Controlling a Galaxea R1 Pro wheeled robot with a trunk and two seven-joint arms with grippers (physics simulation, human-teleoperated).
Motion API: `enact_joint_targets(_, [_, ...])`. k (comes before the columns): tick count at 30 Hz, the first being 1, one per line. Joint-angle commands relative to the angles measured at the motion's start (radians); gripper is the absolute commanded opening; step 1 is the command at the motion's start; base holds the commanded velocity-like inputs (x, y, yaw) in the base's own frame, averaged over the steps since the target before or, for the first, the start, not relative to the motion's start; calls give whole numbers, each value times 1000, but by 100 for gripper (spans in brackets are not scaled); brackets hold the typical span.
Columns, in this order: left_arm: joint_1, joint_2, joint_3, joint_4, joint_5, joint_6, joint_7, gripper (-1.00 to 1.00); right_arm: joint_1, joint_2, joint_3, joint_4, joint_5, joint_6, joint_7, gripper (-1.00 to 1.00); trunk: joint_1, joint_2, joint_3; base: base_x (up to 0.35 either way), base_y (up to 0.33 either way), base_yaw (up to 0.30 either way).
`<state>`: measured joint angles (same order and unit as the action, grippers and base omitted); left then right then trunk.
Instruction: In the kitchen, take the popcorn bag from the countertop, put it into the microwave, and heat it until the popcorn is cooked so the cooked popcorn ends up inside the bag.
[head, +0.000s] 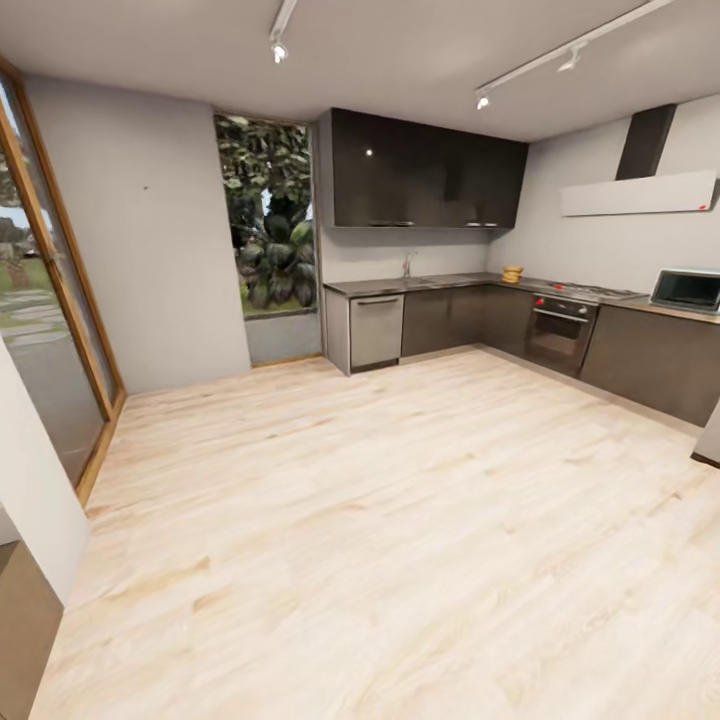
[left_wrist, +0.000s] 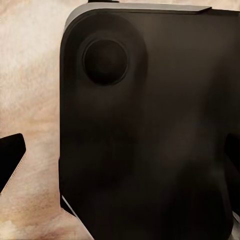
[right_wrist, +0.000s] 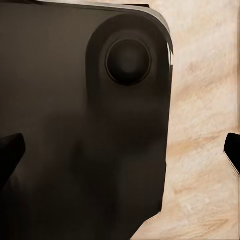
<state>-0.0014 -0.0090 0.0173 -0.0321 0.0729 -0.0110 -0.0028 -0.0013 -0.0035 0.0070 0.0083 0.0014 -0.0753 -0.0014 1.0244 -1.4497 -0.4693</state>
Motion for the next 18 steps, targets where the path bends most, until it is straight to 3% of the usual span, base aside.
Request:
enact_joint_targets(1, [0, 0, 1, 0, 7, -1, 0, 100, 0, 0, 1, 1, 1, -4, 0, 100, 1, 0, -1, 322, 0, 0])
enact_joint_targets(18, [0, 0, 1, 0, 7, -1, 0, 100, 0, 0, 1, 1, 2, -4, 0, 100, 1, 0, -1, 322, 0, 0])
